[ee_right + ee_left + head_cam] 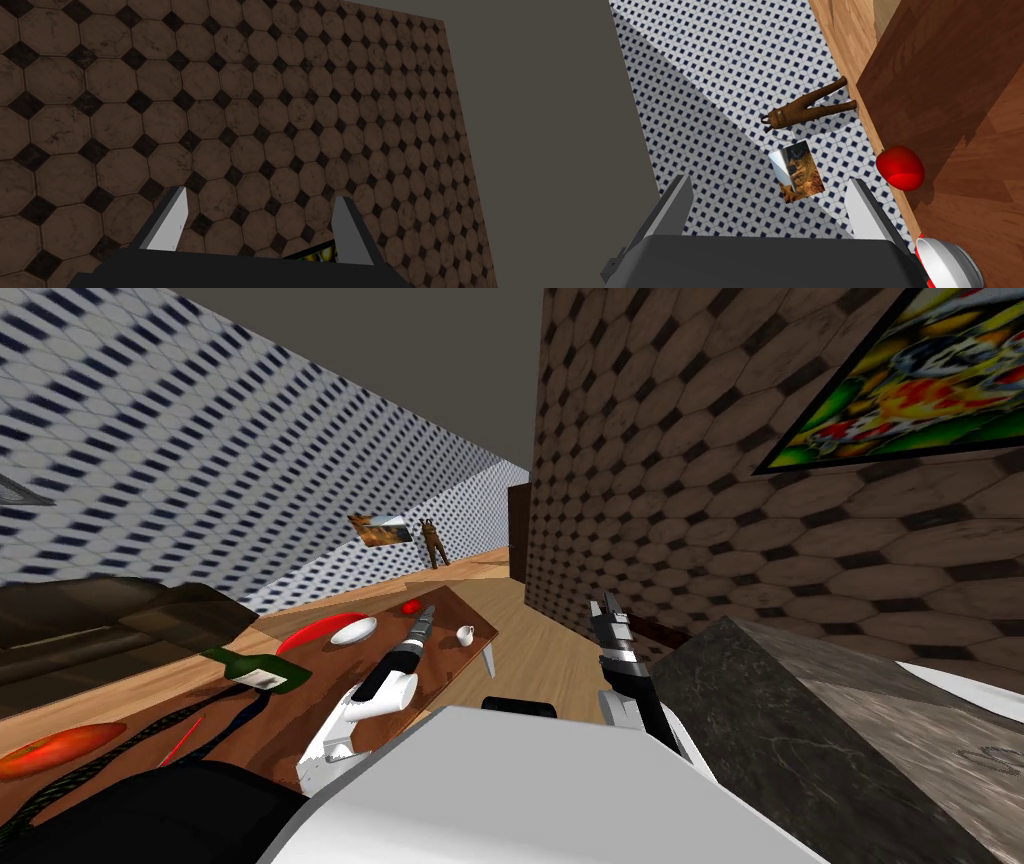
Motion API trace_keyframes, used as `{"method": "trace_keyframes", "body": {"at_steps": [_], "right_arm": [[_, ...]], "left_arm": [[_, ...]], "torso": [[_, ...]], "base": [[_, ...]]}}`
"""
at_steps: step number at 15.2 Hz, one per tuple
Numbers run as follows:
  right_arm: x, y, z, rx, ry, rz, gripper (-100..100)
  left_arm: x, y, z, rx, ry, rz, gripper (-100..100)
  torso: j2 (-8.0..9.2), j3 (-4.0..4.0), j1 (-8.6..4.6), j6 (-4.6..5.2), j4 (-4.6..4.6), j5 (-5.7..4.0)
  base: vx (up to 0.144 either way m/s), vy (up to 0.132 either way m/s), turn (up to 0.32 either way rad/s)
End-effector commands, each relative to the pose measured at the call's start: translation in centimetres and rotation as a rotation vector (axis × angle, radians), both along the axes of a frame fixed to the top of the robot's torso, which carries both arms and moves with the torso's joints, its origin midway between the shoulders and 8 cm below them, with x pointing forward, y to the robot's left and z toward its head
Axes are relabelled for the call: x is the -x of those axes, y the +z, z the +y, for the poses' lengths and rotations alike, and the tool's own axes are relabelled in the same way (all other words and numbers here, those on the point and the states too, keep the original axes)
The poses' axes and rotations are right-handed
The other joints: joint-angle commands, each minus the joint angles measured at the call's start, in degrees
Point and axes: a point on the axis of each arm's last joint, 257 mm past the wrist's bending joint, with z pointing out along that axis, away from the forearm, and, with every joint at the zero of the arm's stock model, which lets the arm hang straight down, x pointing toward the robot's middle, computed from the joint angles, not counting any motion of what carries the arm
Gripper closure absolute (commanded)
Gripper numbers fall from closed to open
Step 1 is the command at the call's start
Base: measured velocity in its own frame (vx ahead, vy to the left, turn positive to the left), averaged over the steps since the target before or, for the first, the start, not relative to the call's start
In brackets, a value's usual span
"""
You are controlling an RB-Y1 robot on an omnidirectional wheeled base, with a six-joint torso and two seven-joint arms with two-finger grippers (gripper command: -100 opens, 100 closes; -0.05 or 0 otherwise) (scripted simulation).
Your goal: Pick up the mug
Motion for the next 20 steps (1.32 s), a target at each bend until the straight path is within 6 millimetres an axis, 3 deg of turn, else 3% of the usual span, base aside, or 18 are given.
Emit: {"method": "trace_keyframes", "body": {"at_steps": [1,3,7,10,14,20], "right_arm": [[0.0,0.0,0.0,0.0,0.0,0.0,0],[0.0,0.0,0.0,0.0,0.0,0.0,0],[0.0,0.0,0.0,0.0,0.0,0.0,0],[0.0,0.0,0.0,0.0,0.0,0.0,0],[0.0,0.0,0.0,0.0,0.0,0.0,0],[0.0,0.0,0.0,0.0,0.0,0.0,0]], "left_arm": [[0.5,-1.6,1.1,0.0,0.021,0.06,-100],[0.7,-2.4,1.2,0.009,0.026,0.092,-100],[2.3,-5.5,3.2,0.017,0.064,0.21,-100],[2.6,-6.5,3.2,0.029,0.069,0.249,-100],[4.6,-9.4,4.9,0.042,0.101,0.362,-100],[6.6,-12.2,5.5,0.073,0.12,0.481,-100]], "torso": [[0.0,0.0,0.0,0.0,0.0,0.0],[0.04,0.03,-0.06,0.01,0.01,-0.01],[0.03,0.02,-0.1,0.01,0.01,-0.02],[-0.07,-0.04,-0.01,0.01,-0.01,-0.01],[-0.14,-0.07,0.17,0.03,-0.02,0.03],[-0.07,-0.04,0.03,0.02,-0.02,0.01]], "base": [[0.013,-0.015,-0.066],[0.016,-0.02,-0.069],[0.025,-0.027,-0.102],[0.048,-0.001,-0.075],[0.061,0.033,-0.169],[0.042,0.012,-0.096]]}}
